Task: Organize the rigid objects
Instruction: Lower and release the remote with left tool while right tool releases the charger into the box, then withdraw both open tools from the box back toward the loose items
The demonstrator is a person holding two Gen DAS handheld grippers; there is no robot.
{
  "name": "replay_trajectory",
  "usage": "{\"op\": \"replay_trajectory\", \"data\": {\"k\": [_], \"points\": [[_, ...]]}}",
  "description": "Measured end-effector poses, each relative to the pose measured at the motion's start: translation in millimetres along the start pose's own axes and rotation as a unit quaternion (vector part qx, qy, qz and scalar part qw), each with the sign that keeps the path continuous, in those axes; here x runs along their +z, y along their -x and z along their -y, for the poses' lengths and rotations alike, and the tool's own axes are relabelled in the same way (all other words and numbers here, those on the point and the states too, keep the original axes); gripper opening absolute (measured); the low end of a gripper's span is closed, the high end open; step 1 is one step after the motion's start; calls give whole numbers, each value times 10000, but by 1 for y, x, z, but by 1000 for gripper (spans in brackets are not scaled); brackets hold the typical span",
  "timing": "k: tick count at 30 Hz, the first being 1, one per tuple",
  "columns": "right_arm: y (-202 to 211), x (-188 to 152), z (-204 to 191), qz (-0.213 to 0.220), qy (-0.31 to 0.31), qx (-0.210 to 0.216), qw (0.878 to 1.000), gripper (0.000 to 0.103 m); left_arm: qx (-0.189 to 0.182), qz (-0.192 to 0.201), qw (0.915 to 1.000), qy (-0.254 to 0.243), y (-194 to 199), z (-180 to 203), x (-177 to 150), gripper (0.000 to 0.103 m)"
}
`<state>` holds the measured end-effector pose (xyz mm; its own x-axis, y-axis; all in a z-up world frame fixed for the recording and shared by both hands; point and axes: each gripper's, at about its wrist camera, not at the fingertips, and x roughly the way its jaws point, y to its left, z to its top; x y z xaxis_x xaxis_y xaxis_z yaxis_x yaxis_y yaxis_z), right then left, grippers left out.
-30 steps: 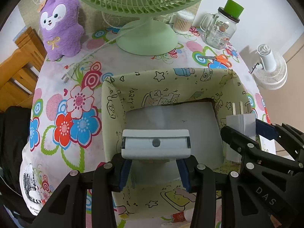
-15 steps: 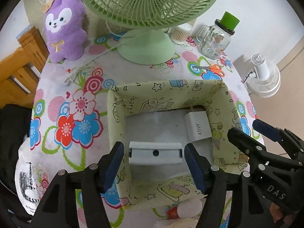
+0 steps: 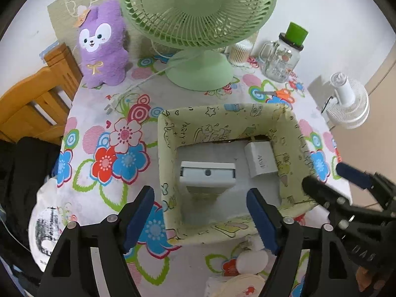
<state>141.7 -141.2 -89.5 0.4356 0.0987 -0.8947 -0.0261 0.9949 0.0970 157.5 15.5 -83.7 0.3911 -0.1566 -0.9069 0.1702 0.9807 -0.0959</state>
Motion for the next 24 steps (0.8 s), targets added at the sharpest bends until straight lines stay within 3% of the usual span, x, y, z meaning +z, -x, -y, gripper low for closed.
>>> {"op": "replay_trajectory", "data": {"k": [1, 2, 6, 11, 16, 21, 24], "points": [[0, -2, -1, -19, 24, 18, 10000, 79, -24, 45, 10000, 35, 2, 0, 0, 65], [0, -3, -3, -43, 65, 35, 10000, 79, -52, 68, 10000, 45, 3, 1, 1, 50], [1, -5, -12, -47, 215, 90, 9997, 80, -78, 65, 9999, -20, 1, 6, 5, 33], [-3, 3, -12, -17, 165, 68, 9998, 79, -127, 36, 9999, 7, -9, 5, 18, 32], [-6, 13, -9, -2, 67, 10, 10000, 80, -127, -39, 9999, -76, -19, 6, 28, 39], [-6, 16, -4, -2, -6, -29, 10000, 79, 85, -7, 9999, -77, -15, 1, 23, 77], [-5, 13, 0, -17, -3, -36, 10000, 79, 151, 40, 9998, -107, -8, 2, 17, 83]]}}
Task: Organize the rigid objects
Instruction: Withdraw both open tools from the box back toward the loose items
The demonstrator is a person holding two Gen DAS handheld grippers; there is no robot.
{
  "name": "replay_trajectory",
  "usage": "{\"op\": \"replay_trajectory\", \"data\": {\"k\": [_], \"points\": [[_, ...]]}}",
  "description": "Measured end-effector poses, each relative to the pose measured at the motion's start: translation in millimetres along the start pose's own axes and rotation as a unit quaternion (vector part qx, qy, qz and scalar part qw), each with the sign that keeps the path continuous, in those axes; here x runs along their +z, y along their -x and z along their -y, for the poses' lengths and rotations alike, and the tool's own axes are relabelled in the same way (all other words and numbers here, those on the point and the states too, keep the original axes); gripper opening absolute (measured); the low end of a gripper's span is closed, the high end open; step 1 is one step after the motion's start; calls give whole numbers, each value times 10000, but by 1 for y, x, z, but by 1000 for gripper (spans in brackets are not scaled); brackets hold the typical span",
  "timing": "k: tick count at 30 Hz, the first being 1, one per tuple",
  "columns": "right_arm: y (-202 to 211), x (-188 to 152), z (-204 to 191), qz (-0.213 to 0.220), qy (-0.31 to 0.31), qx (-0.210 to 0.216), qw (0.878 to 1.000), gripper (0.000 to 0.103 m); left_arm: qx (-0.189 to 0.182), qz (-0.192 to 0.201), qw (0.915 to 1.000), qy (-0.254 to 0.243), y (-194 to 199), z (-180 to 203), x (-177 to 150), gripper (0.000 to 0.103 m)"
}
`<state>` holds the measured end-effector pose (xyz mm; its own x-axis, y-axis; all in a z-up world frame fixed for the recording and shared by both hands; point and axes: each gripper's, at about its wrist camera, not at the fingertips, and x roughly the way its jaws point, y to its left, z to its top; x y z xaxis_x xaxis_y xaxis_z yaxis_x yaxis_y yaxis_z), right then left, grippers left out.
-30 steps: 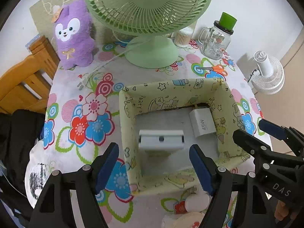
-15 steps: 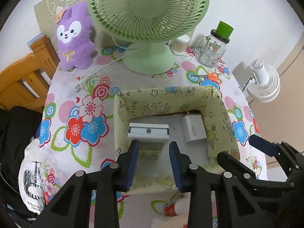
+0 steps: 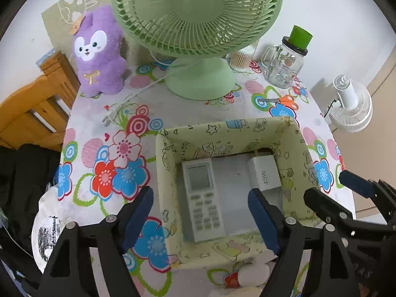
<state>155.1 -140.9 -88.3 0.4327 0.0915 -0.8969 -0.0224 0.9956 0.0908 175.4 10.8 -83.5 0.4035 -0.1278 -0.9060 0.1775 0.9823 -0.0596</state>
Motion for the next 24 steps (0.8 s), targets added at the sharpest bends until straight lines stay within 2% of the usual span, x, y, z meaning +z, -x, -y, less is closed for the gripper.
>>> {"op": "replay_trajectory", "data": {"k": [9, 18, 24], "points": [[15, -25, 6, -3, 98, 94, 9999, 80, 183, 56, 9997, 181, 22, 3, -35, 93], [34, -53, 14, 52, 292, 125, 9995, 87, 324, 101, 9990, 308, 41, 15, -70, 97], [41, -70, 19, 35, 408, 139, 9991, 88, 356, 131, 9987, 346, 49, 22, -90, 100]]}}
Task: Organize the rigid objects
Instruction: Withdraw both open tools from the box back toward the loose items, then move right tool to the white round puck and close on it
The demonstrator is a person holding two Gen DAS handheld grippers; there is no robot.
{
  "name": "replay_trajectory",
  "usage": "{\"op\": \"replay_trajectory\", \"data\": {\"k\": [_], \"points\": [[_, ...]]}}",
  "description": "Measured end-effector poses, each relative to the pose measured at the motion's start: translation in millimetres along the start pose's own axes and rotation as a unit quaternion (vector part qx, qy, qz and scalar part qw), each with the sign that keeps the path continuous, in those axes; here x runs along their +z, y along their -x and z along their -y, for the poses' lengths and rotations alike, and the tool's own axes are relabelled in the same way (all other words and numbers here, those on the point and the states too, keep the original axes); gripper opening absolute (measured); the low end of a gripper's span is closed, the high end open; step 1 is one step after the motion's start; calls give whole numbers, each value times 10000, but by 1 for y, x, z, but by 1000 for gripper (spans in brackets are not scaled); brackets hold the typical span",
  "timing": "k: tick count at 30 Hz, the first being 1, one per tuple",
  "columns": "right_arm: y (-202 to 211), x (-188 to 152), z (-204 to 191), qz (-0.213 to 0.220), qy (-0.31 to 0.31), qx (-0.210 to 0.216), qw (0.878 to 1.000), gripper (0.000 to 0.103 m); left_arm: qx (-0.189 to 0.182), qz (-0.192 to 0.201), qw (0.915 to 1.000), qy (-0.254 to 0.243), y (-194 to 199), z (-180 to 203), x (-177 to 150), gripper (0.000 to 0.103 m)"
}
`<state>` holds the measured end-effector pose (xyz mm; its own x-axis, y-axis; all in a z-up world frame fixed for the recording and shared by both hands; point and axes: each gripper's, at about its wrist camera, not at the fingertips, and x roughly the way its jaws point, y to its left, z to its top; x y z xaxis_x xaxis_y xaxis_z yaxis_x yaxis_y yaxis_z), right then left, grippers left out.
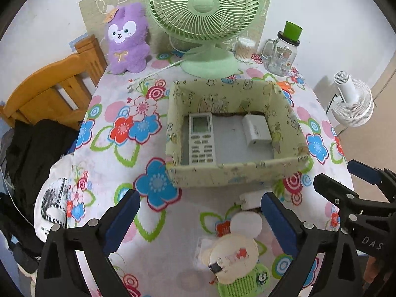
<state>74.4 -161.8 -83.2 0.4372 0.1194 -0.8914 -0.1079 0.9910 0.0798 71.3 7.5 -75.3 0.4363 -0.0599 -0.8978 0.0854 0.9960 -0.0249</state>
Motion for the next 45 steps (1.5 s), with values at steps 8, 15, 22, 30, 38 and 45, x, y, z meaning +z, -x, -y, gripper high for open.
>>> {"op": "replay_trajectory", "data": {"k": [8, 15, 22, 30, 38, 45], "points": [[6, -19, 5, 9, 132, 43, 9999, 88, -18, 6, 10000, -45, 5, 11, -22, 102], [3, -33, 9, -41, 293, -28, 9996, 88, -49, -43, 9999, -103, 0, 22, -42, 102], [-5, -46, 14, -23, 391, 28, 9992, 88, -111, -99, 9995, -271, -11, 32, -58, 102], [-22, -58, 10, -121, 505, 76, 9986, 88, -148, -302, 9991, -262, -33, 37, -73, 102], [-42, -68, 3, -313, 642, 129, 9974, 88, -154, -501, 9982, -284, -52, 38, -85, 102], [-55, -75, 0, -454, 688, 166, 9965, 88, -147, -661, 9974, -240, -66, 38, -91, 102]]}}
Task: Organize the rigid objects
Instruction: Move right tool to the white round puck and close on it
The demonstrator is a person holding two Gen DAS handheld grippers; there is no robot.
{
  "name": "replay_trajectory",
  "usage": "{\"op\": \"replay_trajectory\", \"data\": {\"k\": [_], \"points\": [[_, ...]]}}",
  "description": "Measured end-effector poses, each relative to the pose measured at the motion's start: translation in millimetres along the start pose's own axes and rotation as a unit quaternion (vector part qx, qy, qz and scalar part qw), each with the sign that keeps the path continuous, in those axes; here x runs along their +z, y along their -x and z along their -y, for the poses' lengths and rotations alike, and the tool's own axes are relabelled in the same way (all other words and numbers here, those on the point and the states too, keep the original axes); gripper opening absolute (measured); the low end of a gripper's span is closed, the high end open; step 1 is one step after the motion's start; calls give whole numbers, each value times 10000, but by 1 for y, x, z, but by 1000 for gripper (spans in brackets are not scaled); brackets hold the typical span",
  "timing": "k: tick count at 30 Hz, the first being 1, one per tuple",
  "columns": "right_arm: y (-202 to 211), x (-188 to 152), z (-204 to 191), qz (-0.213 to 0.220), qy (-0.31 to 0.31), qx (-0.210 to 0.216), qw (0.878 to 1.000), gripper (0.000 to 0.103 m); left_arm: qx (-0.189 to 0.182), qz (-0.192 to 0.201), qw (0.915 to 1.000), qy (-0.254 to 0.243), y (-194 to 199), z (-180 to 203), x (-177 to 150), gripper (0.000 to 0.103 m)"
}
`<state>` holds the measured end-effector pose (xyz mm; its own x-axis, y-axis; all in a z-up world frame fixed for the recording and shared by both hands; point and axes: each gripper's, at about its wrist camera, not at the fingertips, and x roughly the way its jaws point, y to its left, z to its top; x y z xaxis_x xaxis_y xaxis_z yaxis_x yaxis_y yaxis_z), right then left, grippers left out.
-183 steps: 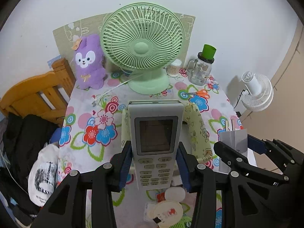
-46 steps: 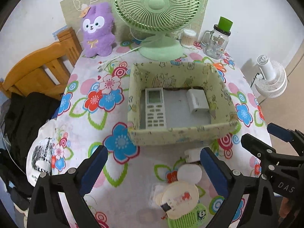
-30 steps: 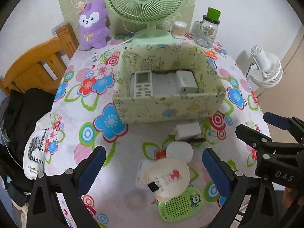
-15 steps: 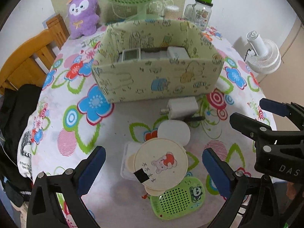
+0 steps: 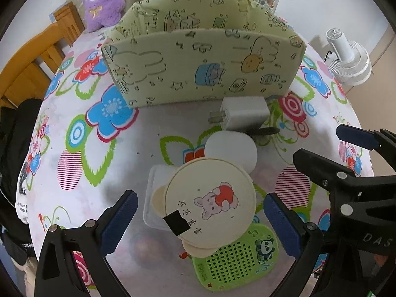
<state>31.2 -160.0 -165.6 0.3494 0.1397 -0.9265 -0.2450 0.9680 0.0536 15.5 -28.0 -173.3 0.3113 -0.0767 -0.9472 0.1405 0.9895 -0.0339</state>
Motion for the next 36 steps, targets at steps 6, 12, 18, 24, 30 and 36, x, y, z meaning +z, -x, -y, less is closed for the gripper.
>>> {"op": "replay_trajectory", "data": {"k": [6, 12, 18, 24, 30, 36], "points": [[-9, -3, -1, -109, 15, 21, 9999, 88, 100, -30, 9999, -69, -7, 2, -2, 102], [-16, -5, -2, -212, -12, 66, 9998, 88, 259, 42, 9995, -167, -9, 5, -2, 92], [-20, -5, -3, -263, -19, 110, 9996, 88, 301, 72, 9994, -164, -7, 3, -3, 89], [-19, -2, -4, -255, -111, 247, 9993, 88, 344, 9, 9994, -32, -2, -5, 0, 89], [-17, 6, -13, -235, -164, 322, 9991, 88, 406, 2, 9991, -86, 3, -17, 4, 89], [-22, 12, -22, -282, -333, 305, 9986, 88, 276, -128, 9993, -222, -5, -30, 7, 89]]}}
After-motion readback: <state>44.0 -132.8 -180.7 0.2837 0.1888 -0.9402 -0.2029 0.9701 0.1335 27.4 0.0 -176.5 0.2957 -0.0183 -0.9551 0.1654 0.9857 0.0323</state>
